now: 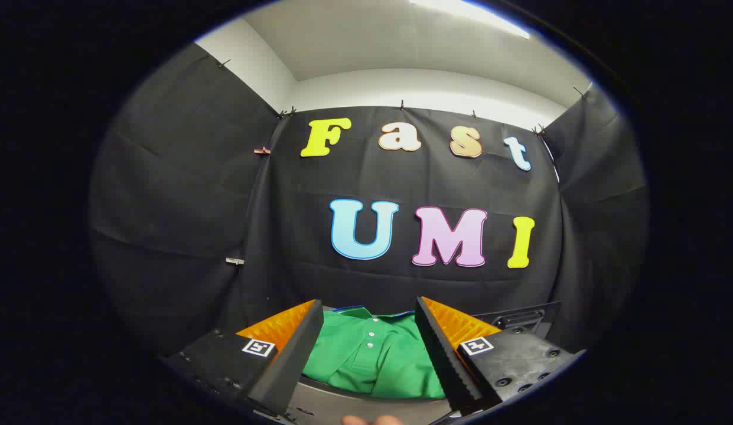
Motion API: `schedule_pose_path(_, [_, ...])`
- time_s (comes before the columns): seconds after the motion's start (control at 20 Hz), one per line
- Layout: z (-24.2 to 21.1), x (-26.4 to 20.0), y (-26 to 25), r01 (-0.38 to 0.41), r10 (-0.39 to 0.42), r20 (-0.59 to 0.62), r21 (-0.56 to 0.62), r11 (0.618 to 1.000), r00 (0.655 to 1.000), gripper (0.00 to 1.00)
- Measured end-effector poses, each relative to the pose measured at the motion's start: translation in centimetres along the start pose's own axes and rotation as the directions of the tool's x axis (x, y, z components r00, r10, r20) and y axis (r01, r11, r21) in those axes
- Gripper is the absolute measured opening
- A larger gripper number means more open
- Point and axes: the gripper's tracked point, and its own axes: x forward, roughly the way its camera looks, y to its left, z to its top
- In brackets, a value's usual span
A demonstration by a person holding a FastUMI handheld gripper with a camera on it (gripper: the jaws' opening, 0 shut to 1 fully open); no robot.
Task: Put the clothes into the washing machine and then close the washing machine lid.
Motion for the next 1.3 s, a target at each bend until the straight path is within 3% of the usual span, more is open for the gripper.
schedule_pose_path(1.05, [-1.0, 2.0, -0.9, 0.064, -0.065, -0.058, -0.033, 0.997, 0.996, 0.98])
schedule_pose_path(1.3, [-3.3, 3.8, -0.9, 0.037, -0.043, -0.191, -0.033, 0.999, 0.981, 0.98])
